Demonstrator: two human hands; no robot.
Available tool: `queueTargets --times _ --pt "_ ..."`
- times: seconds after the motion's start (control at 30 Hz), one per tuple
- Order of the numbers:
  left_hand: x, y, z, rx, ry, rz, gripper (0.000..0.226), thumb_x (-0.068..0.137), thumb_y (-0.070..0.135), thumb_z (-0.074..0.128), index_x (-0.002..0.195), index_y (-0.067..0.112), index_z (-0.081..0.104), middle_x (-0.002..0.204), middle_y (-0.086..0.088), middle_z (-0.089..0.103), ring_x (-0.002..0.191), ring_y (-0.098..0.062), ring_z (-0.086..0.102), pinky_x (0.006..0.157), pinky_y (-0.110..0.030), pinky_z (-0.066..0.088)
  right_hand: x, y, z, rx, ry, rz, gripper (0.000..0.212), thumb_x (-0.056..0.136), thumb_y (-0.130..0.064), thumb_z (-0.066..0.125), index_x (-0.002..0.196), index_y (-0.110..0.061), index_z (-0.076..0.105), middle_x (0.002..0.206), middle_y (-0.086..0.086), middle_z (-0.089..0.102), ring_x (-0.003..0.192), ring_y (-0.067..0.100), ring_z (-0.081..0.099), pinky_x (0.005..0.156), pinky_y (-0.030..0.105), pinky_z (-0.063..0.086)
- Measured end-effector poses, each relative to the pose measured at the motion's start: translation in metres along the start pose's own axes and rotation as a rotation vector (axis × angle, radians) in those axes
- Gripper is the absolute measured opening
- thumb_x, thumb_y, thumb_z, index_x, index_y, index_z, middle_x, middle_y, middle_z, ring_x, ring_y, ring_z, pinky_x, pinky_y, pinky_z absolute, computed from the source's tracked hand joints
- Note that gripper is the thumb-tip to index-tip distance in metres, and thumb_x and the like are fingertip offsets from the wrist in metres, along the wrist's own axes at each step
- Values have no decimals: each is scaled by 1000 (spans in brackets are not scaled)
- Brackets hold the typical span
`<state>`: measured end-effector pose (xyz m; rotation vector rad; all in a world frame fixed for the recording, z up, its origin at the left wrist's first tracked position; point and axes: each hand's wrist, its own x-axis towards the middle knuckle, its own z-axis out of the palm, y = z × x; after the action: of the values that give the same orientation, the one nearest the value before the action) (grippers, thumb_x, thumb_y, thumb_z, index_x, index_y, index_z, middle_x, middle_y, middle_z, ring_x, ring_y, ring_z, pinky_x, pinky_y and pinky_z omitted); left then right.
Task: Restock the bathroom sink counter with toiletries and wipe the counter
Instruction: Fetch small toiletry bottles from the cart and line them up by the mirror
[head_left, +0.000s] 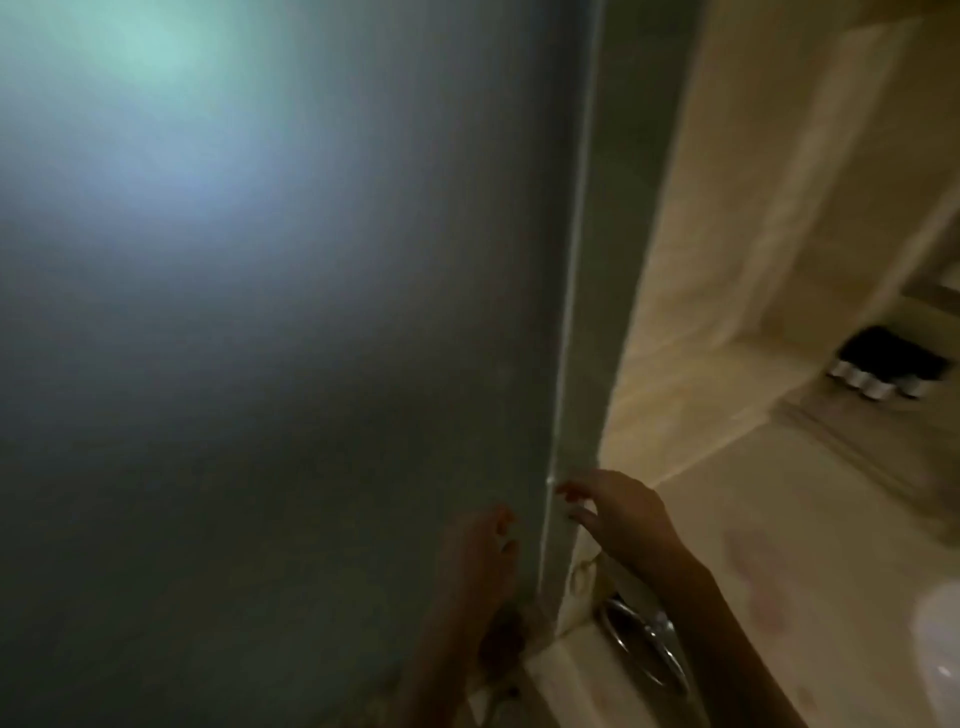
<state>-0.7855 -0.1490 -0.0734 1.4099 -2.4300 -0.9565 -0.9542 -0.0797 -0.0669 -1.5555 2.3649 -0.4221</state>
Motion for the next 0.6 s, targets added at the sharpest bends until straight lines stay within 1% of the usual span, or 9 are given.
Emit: queueTargets --times 0.07,0.13,0.2,0.3,0.37,0.43,0.5,0.57,0.6 --pt "-24 -17 -5 -37 52 -95 32 89 16 61 121 15 64 118 -5 65 111 -19 59 91 -25 43 -3 -14 12 9 8 -77 32 93 -36 56 125 -36 59 129 -14 58 122 9 51 97 22 37" --pt "-53 -31 -6 -53 146 -182 31 89 19 62 120 17 64 116 -3 66 108 -18 60 92 -26 45 -11 -27 23 83 -17 -135 31 91 -33 60 122 -29 63 124 -7 63 119 15 55 98 26 39" --pt "-85 -42 -2 -61 242 -279 30 88 24 64 118 20 64 114 -1 67 106 -17 62 92 -27 46 -26 -39 35 148 -74 -210 29 89 -30 64 117 -24 66 118 -1 66 113 18 58 96 29 41" --pt "-138 -52 8 -55 340 -418 32 89 28 62 121 24 62 117 2 65 108 -15 60 94 -28 44 -51 -61 54 142 -168 -370 26 90 -30 63 115 -25 66 115 -2 65 110 18 58 92 30 43" --pt "-179 -57 13 -47 403 -514 33 91 30 59 124 24 60 120 2 63 112 -13 57 97 -27 43 -73 -81 68 157 -236 -493 24 88 -27 65 112 -25 67 112 -1 66 107 20 60 91 33 45" --pt "-223 -60 16 -13 473 -601 31 94 34 55 123 24 61 119 3 63 109 -12 58 94 -26 44 -96 -102 81 163 -298 -611 23 86 -26 67 109 -26 68 109 -1 67 104 21 62 89 36 48" --pt "-265 -64 19 -1 560 -705 28 95 36 53 119 24 62 115 4 64 103 -10 59 88 -23 46 -119 -127 90 119 -346 -733 24 88 -29 64 112 -27 67 113 -3 66 106 19 60 89 34 48" --pt "-309 -69 19 0 623 -842 26 94 35 54 119 27 60 115 8 63 103 -9 57 86 -20 41 -145 -156 99 60 -441 -850 28 91 -34 60 118 -28 64 118 -4 63 108 17 58 88 29 45" --pt "-331 -72 20 -2 646 -895 26 93 35 56 119 29 59 115 10 62 105 -9 57 86 -20 41 -158 -171 102 23 -489 -915 29 93 -38 55 119 -28 62 118 -4 63 107 15 58 85 26 44"
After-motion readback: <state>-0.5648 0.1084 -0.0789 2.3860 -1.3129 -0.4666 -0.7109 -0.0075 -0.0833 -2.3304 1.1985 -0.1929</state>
